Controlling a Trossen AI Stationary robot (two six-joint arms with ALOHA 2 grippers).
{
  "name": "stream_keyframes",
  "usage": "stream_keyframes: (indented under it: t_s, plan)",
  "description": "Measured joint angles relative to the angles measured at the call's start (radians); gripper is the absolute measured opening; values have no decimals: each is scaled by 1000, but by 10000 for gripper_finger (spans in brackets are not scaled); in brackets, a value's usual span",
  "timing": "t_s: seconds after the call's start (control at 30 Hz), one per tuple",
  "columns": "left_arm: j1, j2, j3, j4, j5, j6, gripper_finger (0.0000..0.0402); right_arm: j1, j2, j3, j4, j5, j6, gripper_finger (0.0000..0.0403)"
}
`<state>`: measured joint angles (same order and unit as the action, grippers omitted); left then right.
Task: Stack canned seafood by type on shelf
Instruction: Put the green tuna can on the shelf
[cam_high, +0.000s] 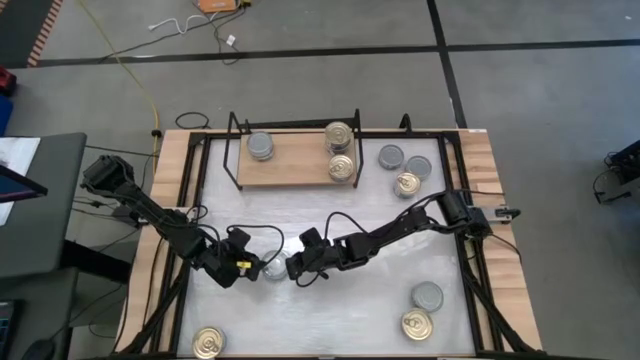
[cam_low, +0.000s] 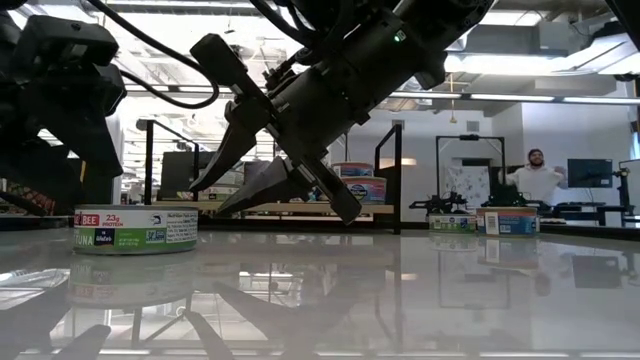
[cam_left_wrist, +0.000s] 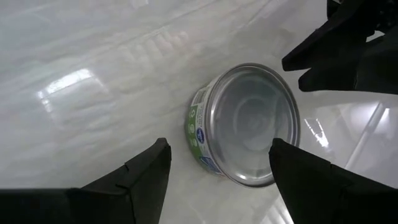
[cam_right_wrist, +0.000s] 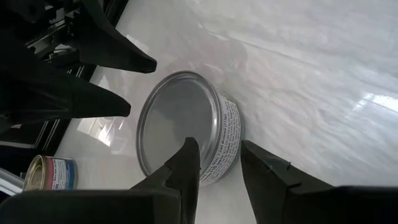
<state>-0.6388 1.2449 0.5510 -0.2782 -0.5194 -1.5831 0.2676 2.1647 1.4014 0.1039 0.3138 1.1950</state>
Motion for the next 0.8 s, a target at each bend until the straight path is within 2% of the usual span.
stream_keyframes:
  t_s: [0.27, 0.4, 0.8]
  plan:
    - [0, 0, 0, 0, 0, 13, 258, 0, 0, 0, -26, 0, 3, 143]
    - [0, 0, 0, 0, 0, 13, 258, 0, 0, 0, -25, 0, 54, 147]
    - [0, 0, 0, 0, 0, 29, 258, 3, 7, 0, 6, 9, 91, 197]
